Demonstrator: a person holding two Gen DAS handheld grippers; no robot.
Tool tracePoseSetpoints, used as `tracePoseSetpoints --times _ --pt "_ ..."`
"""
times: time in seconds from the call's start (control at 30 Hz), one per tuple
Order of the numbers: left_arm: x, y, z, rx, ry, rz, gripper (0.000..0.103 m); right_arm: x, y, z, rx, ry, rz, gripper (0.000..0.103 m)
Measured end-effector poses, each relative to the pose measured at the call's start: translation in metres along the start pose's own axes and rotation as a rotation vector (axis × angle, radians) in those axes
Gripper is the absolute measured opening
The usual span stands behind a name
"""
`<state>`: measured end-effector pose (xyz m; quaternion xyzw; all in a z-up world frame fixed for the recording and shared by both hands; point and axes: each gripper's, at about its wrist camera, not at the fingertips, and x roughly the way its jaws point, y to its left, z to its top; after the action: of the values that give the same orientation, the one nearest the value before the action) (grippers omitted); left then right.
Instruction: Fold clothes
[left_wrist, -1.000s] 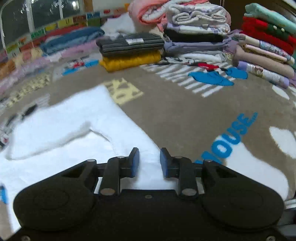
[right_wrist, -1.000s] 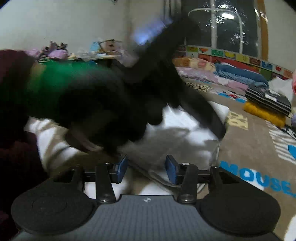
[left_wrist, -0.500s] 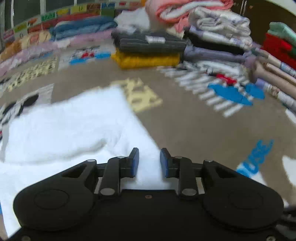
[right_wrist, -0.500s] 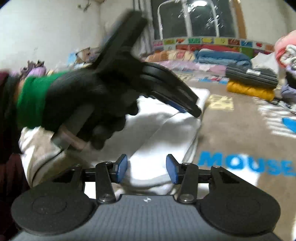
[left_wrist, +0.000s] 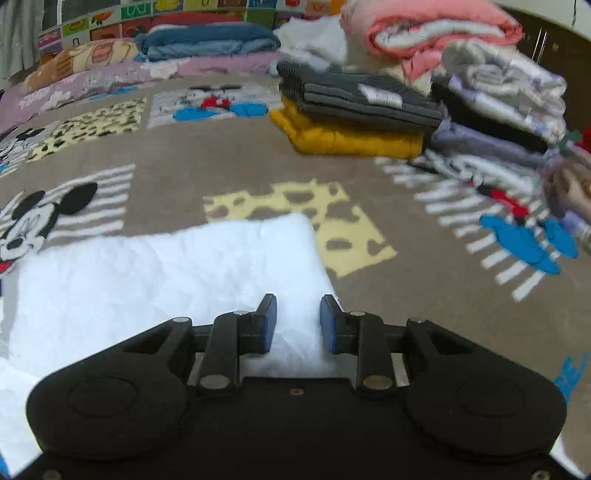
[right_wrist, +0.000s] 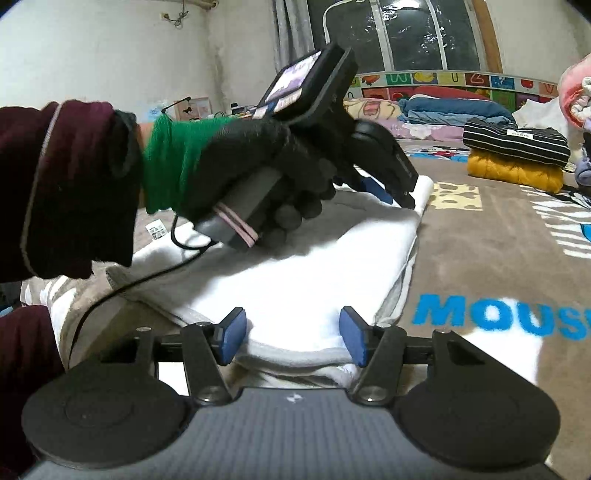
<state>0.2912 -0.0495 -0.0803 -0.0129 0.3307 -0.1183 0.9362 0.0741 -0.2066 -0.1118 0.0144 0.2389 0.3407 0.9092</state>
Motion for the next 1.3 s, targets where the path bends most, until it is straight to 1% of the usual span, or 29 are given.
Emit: tracePoseSetpoints --times 0.03,0.1,0.23,0.27,0.33,0.4,0.47,0.57,0.63,0.67,0.7,0.8,0.83,0.9,0.97,1.03,1.07,1.17,1.3 --pt "-0.012 0.009 0.001 -0.038 -0.037 0.005 0.027 0.0 0.0 0.0 -0.001 -0.001 -0.001 0.058" --pt "-0.037 0.038 0.0 -0.145 -0.12 0.046 0.027 -0.003 0.001 0.001 0.012 -0.009 0.005 0.058" --pt "-0.066 0.115 -0.011 -0.359 -0.163 0.153 0.027 -0.014 0.0 0.009 0.031 -0.033 0.024 0.057" --pt "-0.069 0.13 -0.014 -0.399 -0.158 0.163 0.028 -0.017 0.0 0.011 0.033 -0.043 0.03 0.057" --pt "-0.07 0.16 -0.021 -0.478 -0.131 0.157 0.03 -0.026 0.001 0.015 0.034 -0.077 0.037 0.057" --pt "-0.069 0.177 -0.026 -0.527 -0.118 0.127 0.042 -0.033 0.004 0.017 0.028 -0.106 0.041 0.057" --pt "-0.062 0.186 -0.029 -0.575 -0.104 0.072 0.043 -0.038 0.007 0.019 0.022 -0.134 0.044 0.057" --pt "-0.051 0.189 -0.029 -0.6 -0.092 0.045 0.043 -0.038 0.005 0.021 0.021 -0.15 0.033 0.057" --pt "-0.052 0.183 -0.027 -0.572 -0.103 0.052 0.043 -0.035 0.003 0.019 0.036 -0.133 0.025 0.057" --pt "-0.053 0.18 -0.026 -0.557 -0.109 0.056 0.022 -0.033 0.002 0.017 0.046 -0.121 0.025 0.057" --pt "-0.054 0.176 -0.024 -0.538 -0.108 0.066 0.007 -0.031 0.001 0.015 0.055 -0.108 0.024 0.057" --pt "-0.078 0.161 -0.021 -0.507 -0.172 0.064 0.005 -0.025 -0.002 0.009 0.082 -0.072 0.022 0.057" --pt "-0.093 0.154 -0.021 -0.508 -0.201 0.069 0.005 -0.023 -0.002 0.007 0.087 -0.063 0.023 0.057" --pt "-0.112 0.145 -0.028 -0.534 -0.233 0.09 0.005 -0.02 -0.002 0.005 0.093 -0.052 0.027 0.057" --pt "-0.114 0.145 -0.038 -0.564 -0.218 0.131 0.005 -0.019 -0.001 0.005 0.093 -0.05 0.032 0.058" --pt "-0.104 0.15 -0.049 -0.585 -0.175 0.161 0.005 -0.021 -0.001 0.004 0.098 -0.052 0.035 0.058" --pt "-0.097 0.154 -0.054 -0.609 -0.147 0.164 0.005 -0.021 -0.001 0.003 0.101 -0.053 0.037 0.058" --pt "-0.083 0.162 -0.061 -0.636 -0.102 0.154 0.005 -0.025 0.0 0.005 0.101 -0.058 0.039 0.057" --pt "-0.083 0.164 -0.058 -0.621 -0.103 0.149 0.005 -0.041 -0.004 0.016 0.142 -0.096 0.047 0.057"
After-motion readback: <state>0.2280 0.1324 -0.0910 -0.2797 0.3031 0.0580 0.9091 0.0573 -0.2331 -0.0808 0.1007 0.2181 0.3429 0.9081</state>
